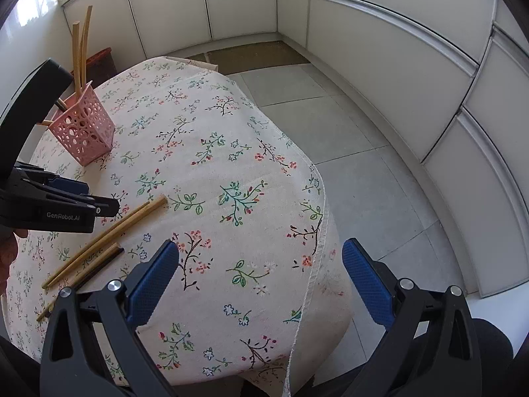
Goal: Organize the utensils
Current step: 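Withdraw both open tools back toward the remaining chopsticks, then grasp a wooden chopstick from the table with the left tool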
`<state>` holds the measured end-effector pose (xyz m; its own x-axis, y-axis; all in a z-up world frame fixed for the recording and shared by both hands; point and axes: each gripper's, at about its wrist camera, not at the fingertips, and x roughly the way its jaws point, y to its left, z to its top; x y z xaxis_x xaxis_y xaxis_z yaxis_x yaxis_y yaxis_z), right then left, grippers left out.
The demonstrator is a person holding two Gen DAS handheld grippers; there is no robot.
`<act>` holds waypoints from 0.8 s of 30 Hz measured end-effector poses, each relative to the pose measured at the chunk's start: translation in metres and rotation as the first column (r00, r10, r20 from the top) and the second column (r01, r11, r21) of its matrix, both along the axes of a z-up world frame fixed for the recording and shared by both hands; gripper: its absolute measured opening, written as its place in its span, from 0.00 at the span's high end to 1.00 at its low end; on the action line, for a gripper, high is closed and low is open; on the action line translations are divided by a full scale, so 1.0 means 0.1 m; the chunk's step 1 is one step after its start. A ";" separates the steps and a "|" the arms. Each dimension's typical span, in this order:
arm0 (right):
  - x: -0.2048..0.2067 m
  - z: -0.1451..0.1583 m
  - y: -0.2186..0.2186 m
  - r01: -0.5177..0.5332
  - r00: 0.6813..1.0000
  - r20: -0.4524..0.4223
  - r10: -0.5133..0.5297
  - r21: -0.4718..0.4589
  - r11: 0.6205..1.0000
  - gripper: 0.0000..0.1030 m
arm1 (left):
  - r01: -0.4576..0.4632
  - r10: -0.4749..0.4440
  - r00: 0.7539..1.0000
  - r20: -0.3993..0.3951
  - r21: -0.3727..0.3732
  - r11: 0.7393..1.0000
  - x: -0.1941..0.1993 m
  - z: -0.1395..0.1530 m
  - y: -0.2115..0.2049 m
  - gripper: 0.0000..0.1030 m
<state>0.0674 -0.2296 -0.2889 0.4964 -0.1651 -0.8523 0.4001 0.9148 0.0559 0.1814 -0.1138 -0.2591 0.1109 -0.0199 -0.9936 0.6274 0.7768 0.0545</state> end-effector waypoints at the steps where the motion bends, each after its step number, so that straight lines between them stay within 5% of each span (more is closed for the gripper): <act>1: 0.00 -0.01 -0.01 0.002 1.000 -0.004 -0.002 0.006 1.000 0.06 | 0.001 -0.001 1.000 -0.012 -0.002 1.000 0.01 -0.02 0.00 0.46; 4: 0.01 -0.03 -0.02 0.007 1.000 -0.009 -0.007 0.015 1.000 0.06 | -0.011 0.009 0.998 -0.069 -0.021 1.000 0.04 -0.08 -0.01 0.50; 7: 0.01 -0.05 -0.02 0.008 1.000 -0.014 -0.007 0.020 1.000 0.06 | 0.000 0.000 0.999 -0.051 0.003 1.000 0.05 -0.10 -0.04 0.51; 11: 0.02 -0.08 -0.03 0.009 1.000 -0.025 -0.008 0.037 0.999 0.06 | 0.000 -0.001 0.999 -0.051 -0.005 1.000 0.07 -0.13 -0.08 0.64; 24: 0.04 -0.13 -0.06 0.026 0.999 -0.042 -0.022 0.084 0.996 0.06 | 0.044 -0.042 0.998 -0.045 0.032 0.999 0.04 -0.33 -0.29 0.66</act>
<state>0.0712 -0.2359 -0.3023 0.4571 -0.1029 -0.8835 0.4255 0.8976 0.1156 0.1852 -0.1432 -0.2916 0.0667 0.0094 -0.9977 0.6625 0.7473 0.0513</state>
